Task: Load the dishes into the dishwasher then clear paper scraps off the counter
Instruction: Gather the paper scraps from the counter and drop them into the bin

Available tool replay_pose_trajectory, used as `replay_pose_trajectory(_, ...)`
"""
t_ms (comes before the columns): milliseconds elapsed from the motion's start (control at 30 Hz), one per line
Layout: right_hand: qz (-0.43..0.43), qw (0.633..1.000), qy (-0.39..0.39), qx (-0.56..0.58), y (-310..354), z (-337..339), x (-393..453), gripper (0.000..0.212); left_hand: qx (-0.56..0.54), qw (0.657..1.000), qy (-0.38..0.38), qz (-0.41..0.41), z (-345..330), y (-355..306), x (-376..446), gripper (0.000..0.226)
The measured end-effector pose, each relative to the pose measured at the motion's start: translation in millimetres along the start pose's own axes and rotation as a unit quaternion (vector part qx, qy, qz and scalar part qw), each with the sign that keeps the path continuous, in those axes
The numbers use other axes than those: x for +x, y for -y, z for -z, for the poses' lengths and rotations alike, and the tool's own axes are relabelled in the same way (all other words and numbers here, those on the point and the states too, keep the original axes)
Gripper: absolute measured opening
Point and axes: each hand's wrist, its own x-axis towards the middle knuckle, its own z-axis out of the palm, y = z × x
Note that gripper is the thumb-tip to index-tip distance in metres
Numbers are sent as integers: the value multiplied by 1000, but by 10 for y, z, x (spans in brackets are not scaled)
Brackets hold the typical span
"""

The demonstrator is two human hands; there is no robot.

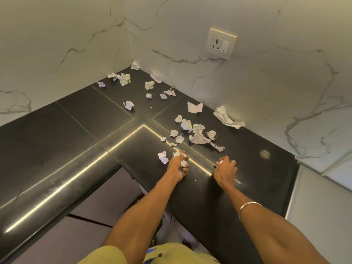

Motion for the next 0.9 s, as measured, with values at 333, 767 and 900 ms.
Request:
replay_pose_trajectory(333,287,935,65,199,897,-219,-186,31,-32,999,-25,-15,-111,-259,-31,94)
replay_pose_trajectory(767,498,861,89,45,1343,-565,-433,34,-102,988,-82,-79,460,-774,-235,37)
replay_pose_trajectory(900,469,878,61,73,1390,-632,-628,41,-48,969,-188,-150,652,-906,-230,40)
